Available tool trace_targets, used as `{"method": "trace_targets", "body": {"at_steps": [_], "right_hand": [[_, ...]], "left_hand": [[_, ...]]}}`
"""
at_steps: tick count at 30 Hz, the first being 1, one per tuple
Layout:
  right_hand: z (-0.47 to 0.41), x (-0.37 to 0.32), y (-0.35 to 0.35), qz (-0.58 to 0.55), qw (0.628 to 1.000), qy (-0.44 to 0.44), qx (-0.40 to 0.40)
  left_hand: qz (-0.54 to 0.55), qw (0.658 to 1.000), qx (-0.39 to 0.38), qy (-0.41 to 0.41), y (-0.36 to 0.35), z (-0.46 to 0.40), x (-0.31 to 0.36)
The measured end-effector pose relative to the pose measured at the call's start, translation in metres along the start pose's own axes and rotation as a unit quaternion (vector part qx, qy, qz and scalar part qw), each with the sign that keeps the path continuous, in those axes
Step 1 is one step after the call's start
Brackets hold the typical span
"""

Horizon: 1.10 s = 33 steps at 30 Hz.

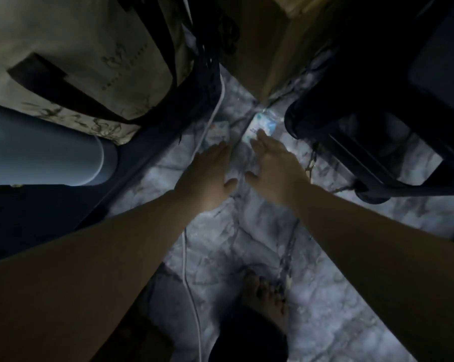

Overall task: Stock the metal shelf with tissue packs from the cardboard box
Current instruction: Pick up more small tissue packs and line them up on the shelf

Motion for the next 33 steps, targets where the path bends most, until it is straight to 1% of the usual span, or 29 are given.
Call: {"method": "trace_targets", "body": {"at_steps": [3, 7, 11, 13, 15, 17, 20, 24, 26, 29, 33], "right_hand": [[0.031, -0.004, -0.014, -0.021, 1.000, -0.009, 0.014], [0.068, -0.007, -0.038, -0.030, 0.999, -0.016, 0.015], [0.063, -0.001, -0.031, -0.019, 0.997, -0.010, 0.080], [0.049, 0.005, -0.021, -0.022, 0.994, -0.016, 0.102], [0.034, 0.009, -0.013, -0.038, 0.994, -0.029, 0.094], [0.022, 0.010, -0.010, -0.021, 0.997, -0.035, 0.067], [0.013, 0.008, -0.012, 0.013, 0.999, -0.031, 0.036], [0.021, 0.009, -0.011, 0.010, 0.998, -0.037, 0.044], [0.033, 0.011, -0.008, -0.011, 0.997, -0.048, 0.056], [0.057, 0.007, 0.002, -0.084, 0.992, -0.063, 0.072], [0.104, -0.020, 0.030, -0.179, 0.981, -0.049, 0.061]], "left_hand": [[0.032, 0.999, 0.014, -0.004, -0.008, 0.025, 0.013], [0.064, 0.998, 0.022, -0.014, -0.023, 0.061, 0.024], [0.063, 0.994, 0.087, -0.007, -0.020, 0.063, 0.014], [0.048, 0.994, 0.095, 0.009, -0.017, 0.052, 0.001], [0.034, 0.997, 0.062, 0.005, -0.015, 0.038, -0.007], [0.017, 0.999, 0.039, -0.007, -0.015, 0.025, -0.009], [-0.007, 0.999, 0.054, -0.001, -0.016, 0.011, -0.009], [0.003, 0.997, 0.068, 0.020, -0.016, 0.014, -0.005], [0.031, 0.996, 0.077, 0.029, -0.012, 0.024, -0.003], [0.077, 0.993, 0.086, 0.027, 0.005, 0.051, 0.002], [0.099, 0.988, 0.122, 0.004, 0.053, 0.097, 0.018]]}}
Point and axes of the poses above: each hand's wrist, its own z-axis away from the middle knuckle, its own y-axis out of the back of the hand, x = y × z, the point moved 4 cm from there along -z, towards the middle knuckle, and after that the axes turned 11 degrees about -z, right-handed, at the moved point
